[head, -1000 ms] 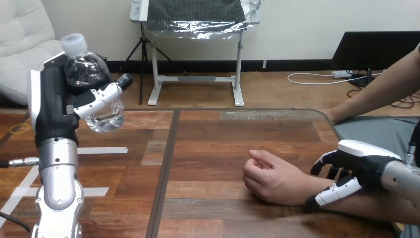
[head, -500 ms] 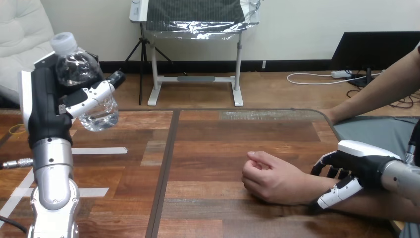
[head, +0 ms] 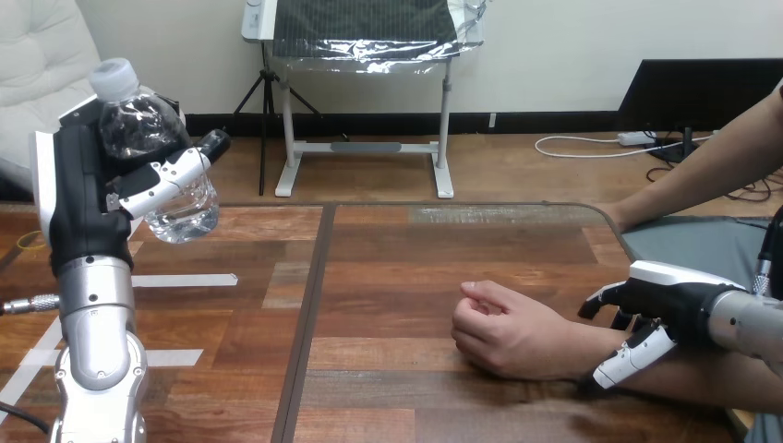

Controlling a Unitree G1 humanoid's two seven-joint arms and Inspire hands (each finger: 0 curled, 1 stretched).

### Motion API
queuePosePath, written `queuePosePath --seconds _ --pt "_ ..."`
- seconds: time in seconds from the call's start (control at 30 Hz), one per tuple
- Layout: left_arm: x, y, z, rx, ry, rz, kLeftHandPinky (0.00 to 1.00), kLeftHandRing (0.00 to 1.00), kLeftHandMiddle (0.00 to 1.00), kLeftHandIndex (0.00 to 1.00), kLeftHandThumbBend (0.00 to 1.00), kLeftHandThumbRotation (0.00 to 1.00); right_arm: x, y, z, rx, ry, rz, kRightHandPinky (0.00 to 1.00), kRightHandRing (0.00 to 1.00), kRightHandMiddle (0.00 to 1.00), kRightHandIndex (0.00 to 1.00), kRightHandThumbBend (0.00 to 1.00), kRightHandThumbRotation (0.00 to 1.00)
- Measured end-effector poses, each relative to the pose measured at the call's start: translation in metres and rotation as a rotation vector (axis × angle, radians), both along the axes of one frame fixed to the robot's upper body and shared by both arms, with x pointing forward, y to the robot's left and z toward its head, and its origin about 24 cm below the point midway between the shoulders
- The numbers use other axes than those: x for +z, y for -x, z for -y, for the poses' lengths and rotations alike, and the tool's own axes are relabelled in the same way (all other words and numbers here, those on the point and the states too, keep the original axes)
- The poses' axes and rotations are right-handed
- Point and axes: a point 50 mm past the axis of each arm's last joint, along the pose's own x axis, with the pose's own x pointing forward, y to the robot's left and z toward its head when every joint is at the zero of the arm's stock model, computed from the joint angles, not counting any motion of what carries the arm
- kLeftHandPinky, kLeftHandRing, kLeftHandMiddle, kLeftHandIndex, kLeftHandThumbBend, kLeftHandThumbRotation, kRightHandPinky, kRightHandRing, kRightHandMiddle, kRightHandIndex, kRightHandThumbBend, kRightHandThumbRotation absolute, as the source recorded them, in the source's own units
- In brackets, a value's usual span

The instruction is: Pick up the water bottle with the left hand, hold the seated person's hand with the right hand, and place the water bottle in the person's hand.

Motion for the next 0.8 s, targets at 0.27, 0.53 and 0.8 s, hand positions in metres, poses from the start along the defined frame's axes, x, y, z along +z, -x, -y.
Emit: queuePosePath --seconds 0.27,0.53,0.8 --pt "0.0 0.0 -0.001 0.003 0.001 0.001 0.3 0.35 0.4 0.42 0.64 0.0 0.002 0.002 -0.003 0.008 0.008 0.008 0.65 0.85 0.93 0.89 1.0 0.26" --pt "0.0 0.0 -0.002 0.006 0.01 0.002 0.3 0.35 0.4 0.42 0.64 0.0 0.003 0.005 -0.005 0.024 0.033 0.026 0.61 0.83 0.92 0.88 1.0 0.19" --pt "0.0 0.0 -0.003 0.008 0.021 0.003 0.3 0.35 0.4 0.41 0.64 0.0 -0.001 0.01 -0.01 0.061 0.084 0.087 0.56 0.76 0.85 0.81 1.0 0.13"
